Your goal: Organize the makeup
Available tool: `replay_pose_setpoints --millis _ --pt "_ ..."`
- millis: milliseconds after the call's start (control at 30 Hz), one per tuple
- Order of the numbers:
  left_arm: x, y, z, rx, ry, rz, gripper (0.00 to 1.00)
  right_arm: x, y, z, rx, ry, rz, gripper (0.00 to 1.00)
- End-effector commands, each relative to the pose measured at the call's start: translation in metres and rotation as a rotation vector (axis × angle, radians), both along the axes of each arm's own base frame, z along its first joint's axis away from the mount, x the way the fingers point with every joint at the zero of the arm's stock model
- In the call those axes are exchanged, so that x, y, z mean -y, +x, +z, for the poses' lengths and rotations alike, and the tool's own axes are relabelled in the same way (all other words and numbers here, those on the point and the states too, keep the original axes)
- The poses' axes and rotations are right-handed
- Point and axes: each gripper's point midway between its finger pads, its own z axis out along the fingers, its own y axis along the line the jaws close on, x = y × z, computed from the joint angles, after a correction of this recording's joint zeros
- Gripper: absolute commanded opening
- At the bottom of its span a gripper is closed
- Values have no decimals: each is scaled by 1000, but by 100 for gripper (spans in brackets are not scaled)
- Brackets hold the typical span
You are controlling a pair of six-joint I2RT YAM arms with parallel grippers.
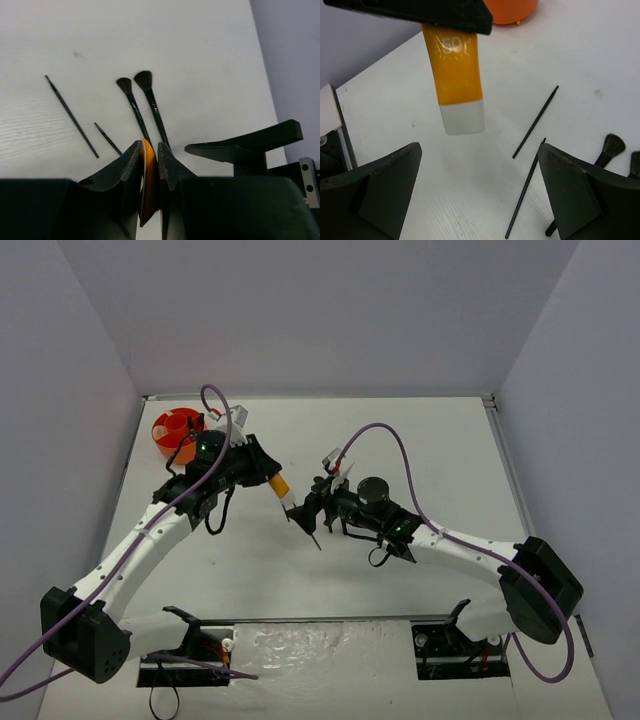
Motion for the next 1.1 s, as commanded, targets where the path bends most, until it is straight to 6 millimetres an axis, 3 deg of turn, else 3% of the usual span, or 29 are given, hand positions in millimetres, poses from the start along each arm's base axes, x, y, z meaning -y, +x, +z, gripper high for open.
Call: replay_pose_setpoints --millis 0,267,533,767,867,1067 --pt "-50 33 47 161 134 216 0 23 21 37 102 19 -133 100" --pt "-169 75 57 137 204 683 0 72 45 14 60 -69 -412 100" --pt "-262 102 62 109 230 1095 0 73 52 -5 2 -57 -435 100" --pt "-308 137 53 111 191 1292 0 77 57 -12 -24 -52 -431 100" --pt "-321 153 36 75 210 1330 0 79 59 -15 -34 -54 -436 100" --pt "-340 174 23 85 193 1387 0 84 64 -21 -52 -51 -439 100"
